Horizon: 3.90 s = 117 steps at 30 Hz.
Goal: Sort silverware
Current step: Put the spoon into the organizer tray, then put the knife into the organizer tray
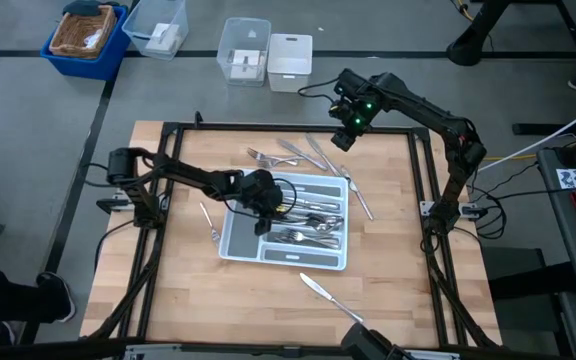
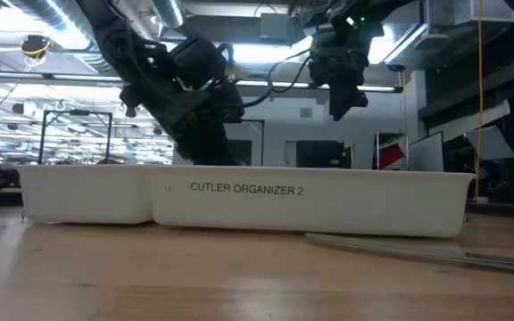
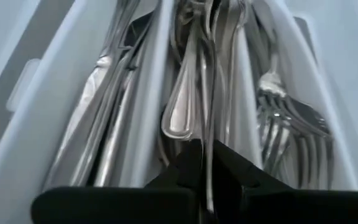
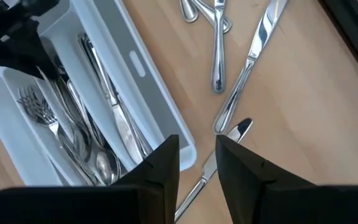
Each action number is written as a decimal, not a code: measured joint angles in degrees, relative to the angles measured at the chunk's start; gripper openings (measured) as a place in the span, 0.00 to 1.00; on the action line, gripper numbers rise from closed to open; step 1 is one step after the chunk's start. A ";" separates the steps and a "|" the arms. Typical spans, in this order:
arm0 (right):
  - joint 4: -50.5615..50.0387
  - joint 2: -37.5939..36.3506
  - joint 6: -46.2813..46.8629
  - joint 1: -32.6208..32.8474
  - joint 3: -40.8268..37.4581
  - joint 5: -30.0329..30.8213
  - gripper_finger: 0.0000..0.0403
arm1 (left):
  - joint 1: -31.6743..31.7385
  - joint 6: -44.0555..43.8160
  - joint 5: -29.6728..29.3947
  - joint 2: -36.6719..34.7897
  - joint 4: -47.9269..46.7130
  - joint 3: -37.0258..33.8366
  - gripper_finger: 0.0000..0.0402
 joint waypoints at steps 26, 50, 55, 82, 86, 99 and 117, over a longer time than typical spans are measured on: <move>32.00 0.37 6.14 -0.02 -20.77 8.31 0.26 | 7.18 -13.60 -0.52 -11.95 0.71 0.00 0.24; 46.32 6.40 8.61 3.95 -30.29 17.32 0.26 | 19.33 -13.60 -0.57 -13.82 0.48 0.00 0.24; 47.56 6.43 8.71 4.15 -30.27 18.26 0.26 | 19.58 -13.48 -0.57 -13.82 0.42 0.00 0.24; 46.38 10.67 10.10 6.03 -29.94 22.34 0.26 | 19.58 -13.53 -0.57 -13.82 0.05 0.00 0.24; 46.00 11.16 10.11 5.99 -29.94 22.05 0.26 | 19.58 -13.55 -0.55 -13.82 -0.02 0.00 0.24; 44.10 11.37 9.98 5.99 -29.99 21.54 0.05 | 19.58 -13.36 -0.57 -13.82 -0.06 0.00 0.24; 37.19 11.83 8.24 6.08 -20.51 16.44 0.09 | 19.58 -13.53 -0.55 -13.82 0.00 0.00 0.24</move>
